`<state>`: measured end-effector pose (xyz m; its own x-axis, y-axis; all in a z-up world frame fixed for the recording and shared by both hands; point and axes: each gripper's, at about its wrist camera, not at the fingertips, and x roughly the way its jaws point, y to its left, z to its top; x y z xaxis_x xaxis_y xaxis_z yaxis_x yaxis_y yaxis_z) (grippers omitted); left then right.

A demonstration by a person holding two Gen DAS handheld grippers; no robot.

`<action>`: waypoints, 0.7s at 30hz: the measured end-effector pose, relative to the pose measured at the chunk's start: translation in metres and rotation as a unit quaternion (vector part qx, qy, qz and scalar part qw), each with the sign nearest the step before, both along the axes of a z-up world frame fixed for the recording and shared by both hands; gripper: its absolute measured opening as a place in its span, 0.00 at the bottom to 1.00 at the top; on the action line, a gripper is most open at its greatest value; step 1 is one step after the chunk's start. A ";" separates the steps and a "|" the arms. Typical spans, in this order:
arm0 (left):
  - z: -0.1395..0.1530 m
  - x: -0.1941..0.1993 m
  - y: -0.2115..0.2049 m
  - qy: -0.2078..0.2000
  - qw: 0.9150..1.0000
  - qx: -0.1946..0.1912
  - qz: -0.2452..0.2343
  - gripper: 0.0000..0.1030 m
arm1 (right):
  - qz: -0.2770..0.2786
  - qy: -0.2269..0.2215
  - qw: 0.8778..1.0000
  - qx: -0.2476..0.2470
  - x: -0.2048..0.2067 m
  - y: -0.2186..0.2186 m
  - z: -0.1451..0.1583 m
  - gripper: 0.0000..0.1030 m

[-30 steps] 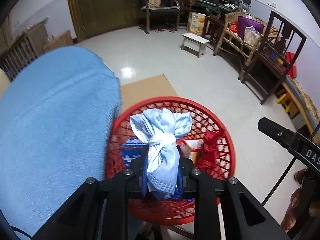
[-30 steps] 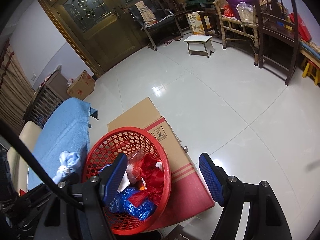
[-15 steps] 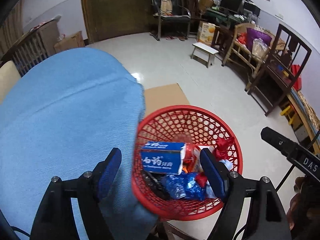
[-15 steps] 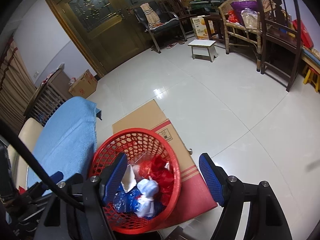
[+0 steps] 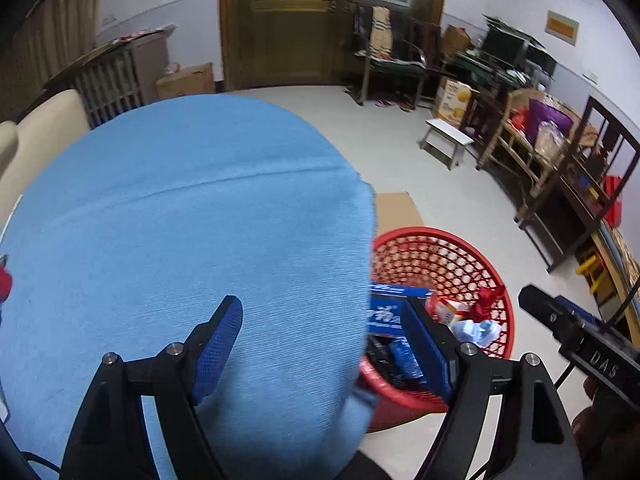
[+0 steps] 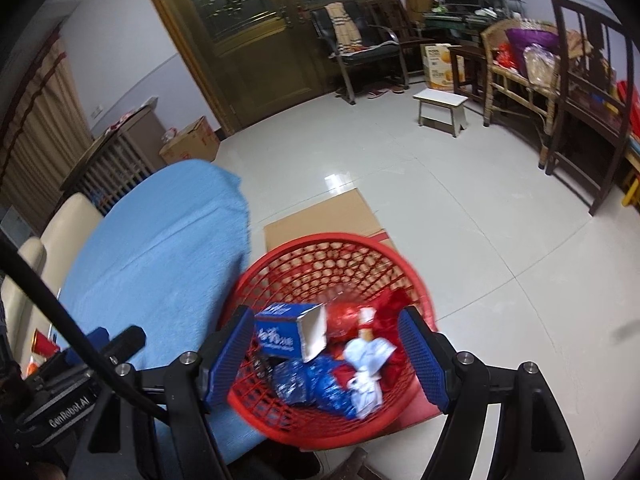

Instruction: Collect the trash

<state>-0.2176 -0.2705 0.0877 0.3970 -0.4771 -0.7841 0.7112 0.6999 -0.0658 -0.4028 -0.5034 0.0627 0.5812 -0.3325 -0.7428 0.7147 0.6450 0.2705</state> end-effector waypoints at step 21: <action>0.024 -0.010 0.082 -0.023 0.997 -0.039 0.063 0.83 | 0.033 0.025 0.997 -0.058 0.019 0.096 -0.007 0.80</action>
